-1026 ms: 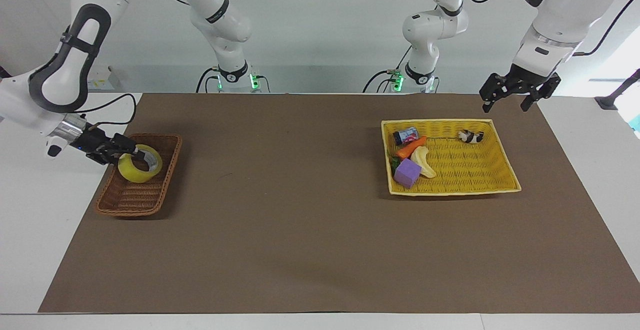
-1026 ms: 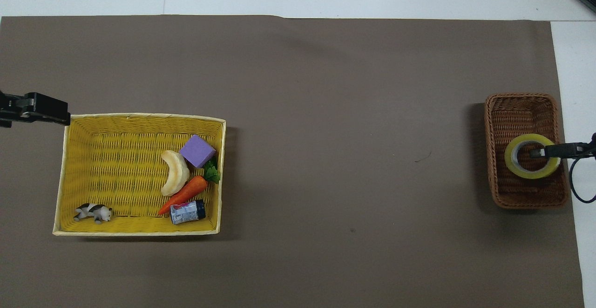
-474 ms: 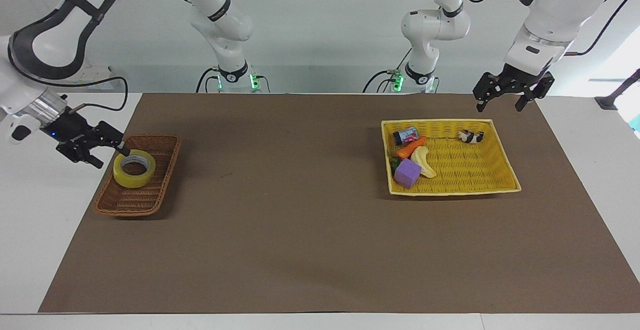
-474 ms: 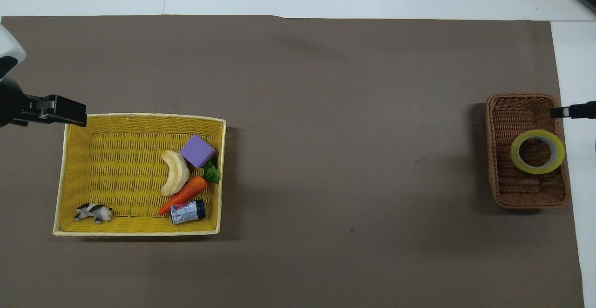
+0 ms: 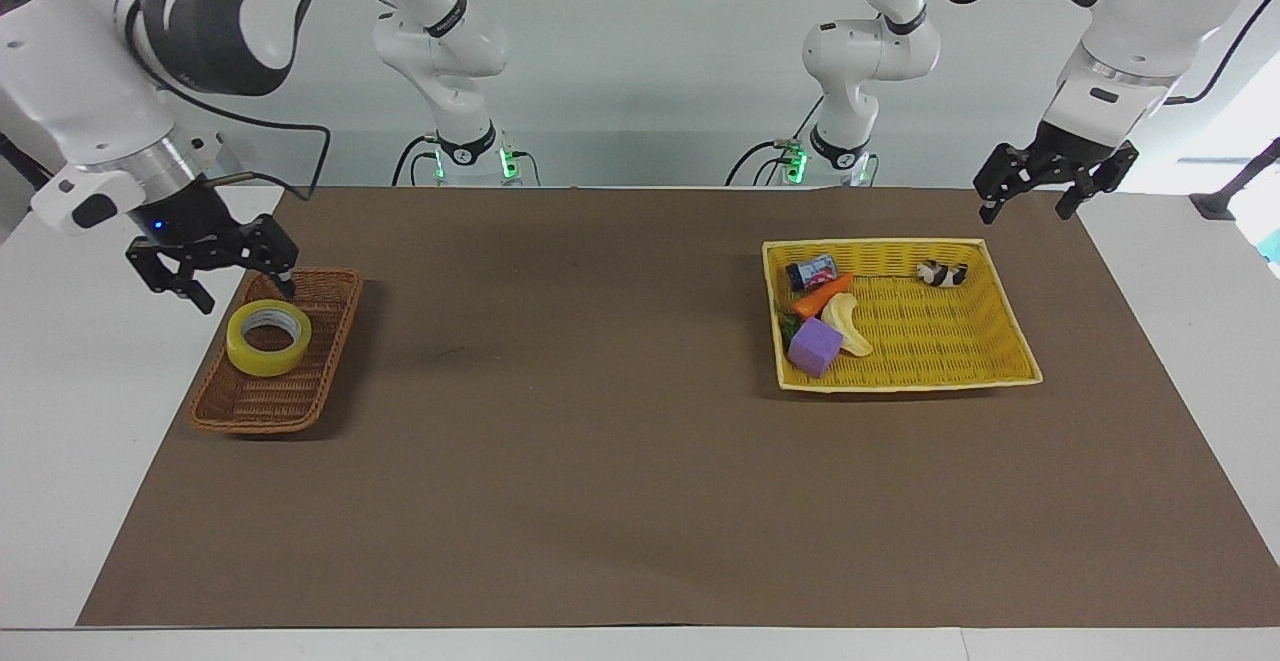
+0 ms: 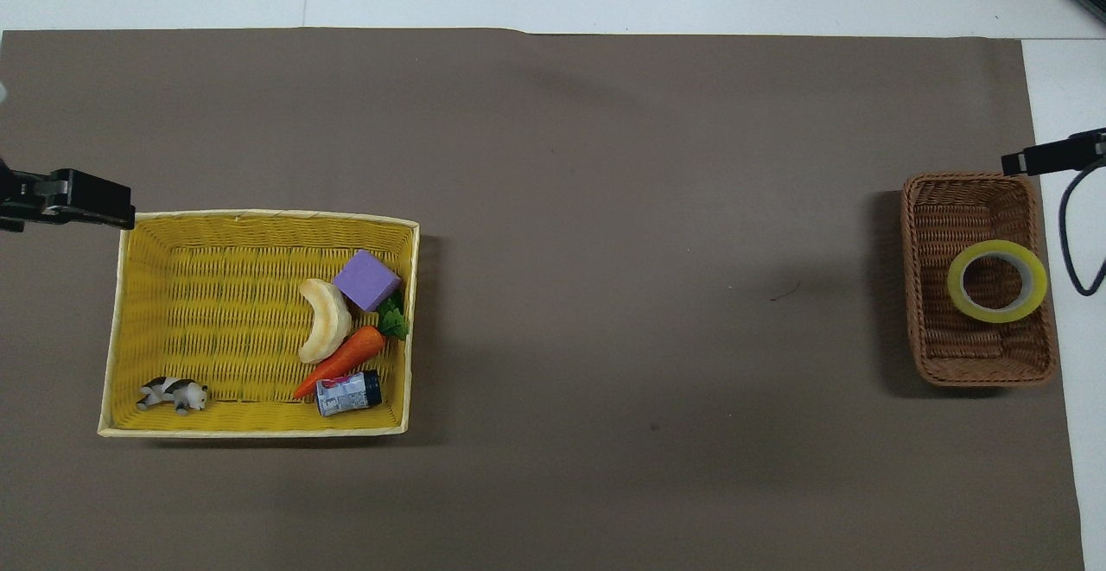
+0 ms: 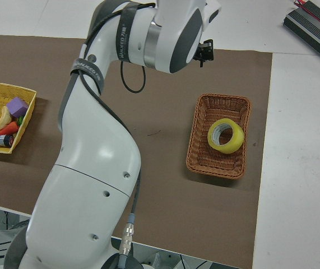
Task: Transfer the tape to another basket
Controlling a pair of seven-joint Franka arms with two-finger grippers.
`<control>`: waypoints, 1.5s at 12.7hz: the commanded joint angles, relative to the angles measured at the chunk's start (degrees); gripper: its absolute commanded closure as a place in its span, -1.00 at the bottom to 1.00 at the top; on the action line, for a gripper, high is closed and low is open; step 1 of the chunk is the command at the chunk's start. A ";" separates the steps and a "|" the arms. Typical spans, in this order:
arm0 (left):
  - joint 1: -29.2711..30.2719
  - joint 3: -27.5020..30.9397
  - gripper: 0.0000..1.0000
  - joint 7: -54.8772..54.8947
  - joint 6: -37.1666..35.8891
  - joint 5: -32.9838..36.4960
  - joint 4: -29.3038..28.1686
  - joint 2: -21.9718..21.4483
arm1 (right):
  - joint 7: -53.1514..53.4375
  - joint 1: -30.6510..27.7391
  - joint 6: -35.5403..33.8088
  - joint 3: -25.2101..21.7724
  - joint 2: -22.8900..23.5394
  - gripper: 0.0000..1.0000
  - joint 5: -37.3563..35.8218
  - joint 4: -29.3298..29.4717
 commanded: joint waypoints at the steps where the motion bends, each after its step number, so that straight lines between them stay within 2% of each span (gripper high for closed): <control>1: 0.93 -0.09 -1.00 0.10 -0.50 0.94 0.56 -0.22 | 11.21 4.08 -2.61 0.02 -3.21 -1.00 -3.08 -1.74; 4: 0.76 -0.17 -1.00 0.10 -0.50 0.94 0.56 -0.22 | 23.19 6.12 -9.98 0.02 -6.54 -1.00 -2.04 -0.86; 7: 0.85 -0.17 -1.00 0.10 -0.50 0.94 0.56 -0.22 | 23.21 6.12 -17.45 0.02 -10.76 -1.00 -2.03 -0.86; 8: 0.85 -0.17 -1.00 0.10 -0.50 0.94 0.56 -0.22 | 23.04 5.94 -19.57 -0.07 -13.30 -1.00 -2.03 -3.03; 10: 0.85 -0.17 -1.00 0.10 -0.50 0.94 0.56 -0.22 | 22.08 5.33 -19.06 -0.42 -17.44 -1.00 -2.12 -9.45; 13: 0.85 -0.17 -1.00 0.10 -0.50 0.94 0.56 -0.22 | 20.58 3.40 -14.78 -0.77 -16.67 -1.00 -2.46 -9.56; 15: 0.85 -0.17 -1.00 0.10 -0.50 0.94 0.56 -0.22 | 16.55 1.64 -13.36 -0.77 -14.56 -1.00 -3.17 -8.16; 17: 0.85 -0.17 -1.00 0.10 -0.50 0.94 0.56 -0.13 | 16.44 1.72 -15.44 -0.77 -11.40 -1.00 -4.05 -2.81; 19: 0.85 -0.17 -1.00 0.10 -0.50 0.94 0.56 -0.22 | 16.27 2.16 -15.98 -0.68 -11.83 -1.00 -3.70 -3.41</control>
